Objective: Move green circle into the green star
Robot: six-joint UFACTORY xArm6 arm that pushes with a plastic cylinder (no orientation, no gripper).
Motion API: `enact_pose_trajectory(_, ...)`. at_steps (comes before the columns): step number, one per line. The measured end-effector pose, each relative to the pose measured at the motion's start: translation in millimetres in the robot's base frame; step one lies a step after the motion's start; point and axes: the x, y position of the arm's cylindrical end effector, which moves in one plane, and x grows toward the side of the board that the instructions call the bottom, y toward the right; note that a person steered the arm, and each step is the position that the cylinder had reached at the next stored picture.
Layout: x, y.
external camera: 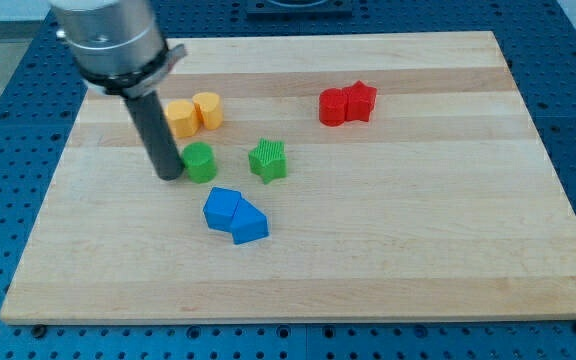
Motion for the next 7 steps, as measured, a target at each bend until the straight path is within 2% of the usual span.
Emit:
enact_pose_trajectory(1, 0.0, 29.8)
enact_pose_trajectory(2, 0.0, 36.1)
enact_pose_trajectory(4, -7.6, -12.4)
enact_pose_trajectory(7, -22.0, 58.2)
